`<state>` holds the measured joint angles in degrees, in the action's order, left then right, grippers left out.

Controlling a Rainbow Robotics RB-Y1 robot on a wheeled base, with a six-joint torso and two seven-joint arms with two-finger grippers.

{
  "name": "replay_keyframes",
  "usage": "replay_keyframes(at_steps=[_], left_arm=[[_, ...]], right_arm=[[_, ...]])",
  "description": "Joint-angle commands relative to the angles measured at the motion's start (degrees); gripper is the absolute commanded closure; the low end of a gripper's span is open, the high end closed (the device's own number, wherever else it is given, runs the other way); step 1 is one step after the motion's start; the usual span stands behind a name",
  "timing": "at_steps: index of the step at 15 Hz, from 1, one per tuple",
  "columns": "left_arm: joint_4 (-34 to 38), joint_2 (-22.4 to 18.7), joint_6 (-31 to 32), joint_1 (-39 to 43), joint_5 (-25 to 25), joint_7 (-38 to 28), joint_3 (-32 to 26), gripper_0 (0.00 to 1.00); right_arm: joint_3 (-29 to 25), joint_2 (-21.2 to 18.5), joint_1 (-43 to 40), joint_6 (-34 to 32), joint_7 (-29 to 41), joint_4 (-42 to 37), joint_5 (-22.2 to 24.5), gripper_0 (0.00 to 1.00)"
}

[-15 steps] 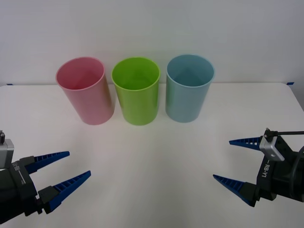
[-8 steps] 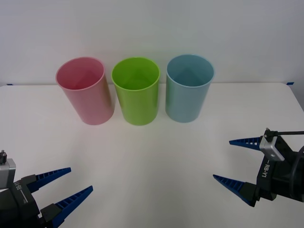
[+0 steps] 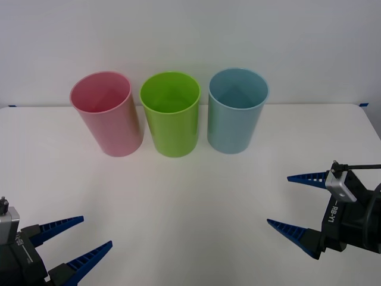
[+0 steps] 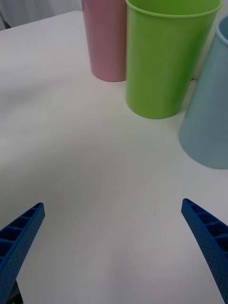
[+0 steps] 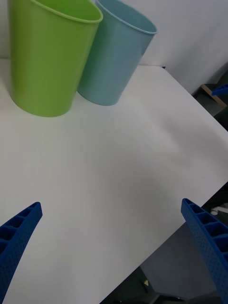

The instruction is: Put cans in the blue bin and PET bottles in the pink bin and trash in the green bin.

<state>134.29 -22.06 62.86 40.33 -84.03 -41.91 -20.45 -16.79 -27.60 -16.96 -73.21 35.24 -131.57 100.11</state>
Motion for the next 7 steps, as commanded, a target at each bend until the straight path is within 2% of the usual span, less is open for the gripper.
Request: replay_keyframes(at_steps=[1, 7], left_arm=[[-0.87, 0.00, -0.02, -0.08, -0.08, 0.25, 0.32, 0.00], [-0.87, 0.00, -0.02, -0.08, -0.08, 0.25, 0.32, 0.00]], right_arm=[[0.00, 0.00, 0.00, 0.00, 0.00, 0.00, 0.00, 0.00], [0.00, 0.00, 0.00, 0.00, 0.00, 0.00, 0.00, 0.00]])
